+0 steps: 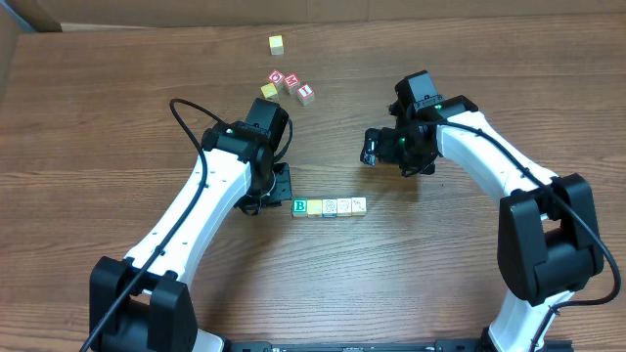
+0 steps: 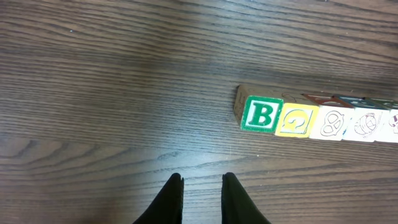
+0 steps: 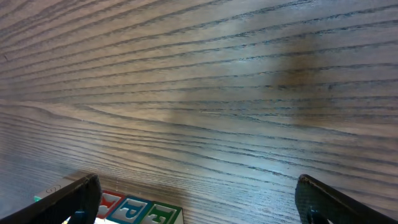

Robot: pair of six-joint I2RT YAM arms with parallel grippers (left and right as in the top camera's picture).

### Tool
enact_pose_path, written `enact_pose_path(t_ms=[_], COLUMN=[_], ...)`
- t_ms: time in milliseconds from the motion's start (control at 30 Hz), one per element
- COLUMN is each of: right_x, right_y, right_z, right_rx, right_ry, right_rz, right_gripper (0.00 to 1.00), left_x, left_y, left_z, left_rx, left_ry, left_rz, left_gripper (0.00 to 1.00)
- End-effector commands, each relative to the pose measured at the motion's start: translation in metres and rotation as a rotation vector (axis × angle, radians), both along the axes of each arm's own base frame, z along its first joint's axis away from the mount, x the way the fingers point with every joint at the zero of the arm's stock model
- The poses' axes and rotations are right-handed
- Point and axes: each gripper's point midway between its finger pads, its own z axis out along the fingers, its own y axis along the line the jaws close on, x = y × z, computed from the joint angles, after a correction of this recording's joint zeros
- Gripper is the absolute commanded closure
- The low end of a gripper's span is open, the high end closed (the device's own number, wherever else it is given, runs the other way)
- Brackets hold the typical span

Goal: Flip 5 blocks
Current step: 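Move the right gripper down toward the right end of the row, then lower the right gripper against the row's right end block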

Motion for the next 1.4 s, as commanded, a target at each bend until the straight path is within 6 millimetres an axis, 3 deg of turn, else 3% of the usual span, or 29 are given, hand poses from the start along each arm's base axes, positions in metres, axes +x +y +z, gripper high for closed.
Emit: enact_pose_path(t_ms=[0, 667, 800, 1233, 1367], right_x=[0.002, 0.002, 0.002, 0.002, -0.014], right_y=[0.0, 0.0, 0.0, 0.0, 0.003], right_z=[0.007, 0.007, 0.007, 0.007, 0.007], right_rx=[0.008, 0.008, 0.008, 0.008, 0.036], right_ry=[-0.02, -0.02, -0.02, -0.02, 0.049], right_rz=[-0.003, -0.003, -0.003, -0.003, 0.014], right_gripper=[0.0, 0.0, 0.0, 0.0, 0.0], left_x=[0.002, -0.005, -0.009, -0.007, -0.005], left_y=[0.004, 0.006, 0.006, 0.006, 0.004], left_z=[0.004, -0.005, -0.012, -0.012, -0.011], left_rx=[0.01, 0.017, 0.016, 0.013, 0.005], left_ry=[-0.024, 0.001, 0.016, 0.007, -0.002], left_rz=[0.005, 0.013, 0.012, 0.011, 0.011], left_gripper=[0.85, 0.85, 0.96, 0.96, 0.96])
